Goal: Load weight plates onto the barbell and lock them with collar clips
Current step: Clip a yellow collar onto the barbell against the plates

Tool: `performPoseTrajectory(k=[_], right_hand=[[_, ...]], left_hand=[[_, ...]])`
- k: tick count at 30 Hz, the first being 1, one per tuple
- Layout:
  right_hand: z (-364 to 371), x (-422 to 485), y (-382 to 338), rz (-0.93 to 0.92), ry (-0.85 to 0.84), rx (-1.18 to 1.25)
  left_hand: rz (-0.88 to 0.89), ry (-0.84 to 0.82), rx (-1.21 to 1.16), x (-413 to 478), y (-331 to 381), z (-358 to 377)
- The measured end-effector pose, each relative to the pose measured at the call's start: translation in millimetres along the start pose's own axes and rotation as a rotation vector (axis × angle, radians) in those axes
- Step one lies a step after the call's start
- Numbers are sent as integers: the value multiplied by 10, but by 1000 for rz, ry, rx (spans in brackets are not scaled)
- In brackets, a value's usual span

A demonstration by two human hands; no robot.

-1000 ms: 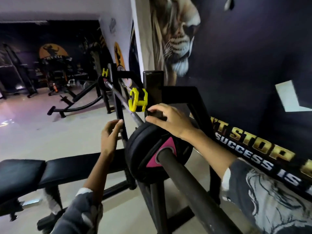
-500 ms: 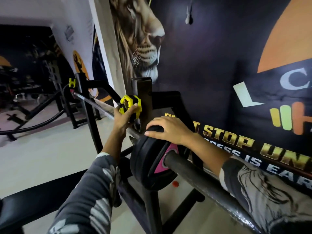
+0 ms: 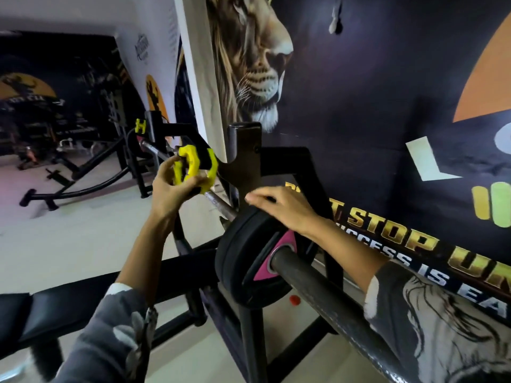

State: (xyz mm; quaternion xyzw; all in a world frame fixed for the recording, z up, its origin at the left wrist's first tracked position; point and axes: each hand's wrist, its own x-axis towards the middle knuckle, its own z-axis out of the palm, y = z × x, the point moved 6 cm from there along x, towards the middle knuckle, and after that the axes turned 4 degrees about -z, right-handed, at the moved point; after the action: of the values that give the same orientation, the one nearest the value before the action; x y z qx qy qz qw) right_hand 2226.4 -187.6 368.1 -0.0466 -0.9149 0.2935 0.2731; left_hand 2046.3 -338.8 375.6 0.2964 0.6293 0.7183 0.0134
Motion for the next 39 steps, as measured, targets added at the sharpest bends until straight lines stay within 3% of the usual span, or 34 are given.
performPoseTrajectory(k=[3,6,10,14,16,19,26,39], right_hand=[[-126,89,-22,156,106,521],[-210,52,-124,189,22,641],[-405,-108,-117,193,-35,781],[-709,-329,-8,89,-66,879],[-815,-519,83,72,-97,929],[-910,-868,204,56,-160,932],[-1062,-1795,370,80,-260,1006],[-1299,-3560,356,26,-297,1093]], left_hand=[[151,-122,269,-346,244,157],[270,-193,485,-696,499,472],[346,-133,680,-1049,804,737],[279,-44,422,-1524,989,959],[160,51,251,-1771,983,1035],[-58,28,123,-2149,869,1210],[-197,46,89,-3048,958,1574],[-223,120,14,-4858,842,1906]])
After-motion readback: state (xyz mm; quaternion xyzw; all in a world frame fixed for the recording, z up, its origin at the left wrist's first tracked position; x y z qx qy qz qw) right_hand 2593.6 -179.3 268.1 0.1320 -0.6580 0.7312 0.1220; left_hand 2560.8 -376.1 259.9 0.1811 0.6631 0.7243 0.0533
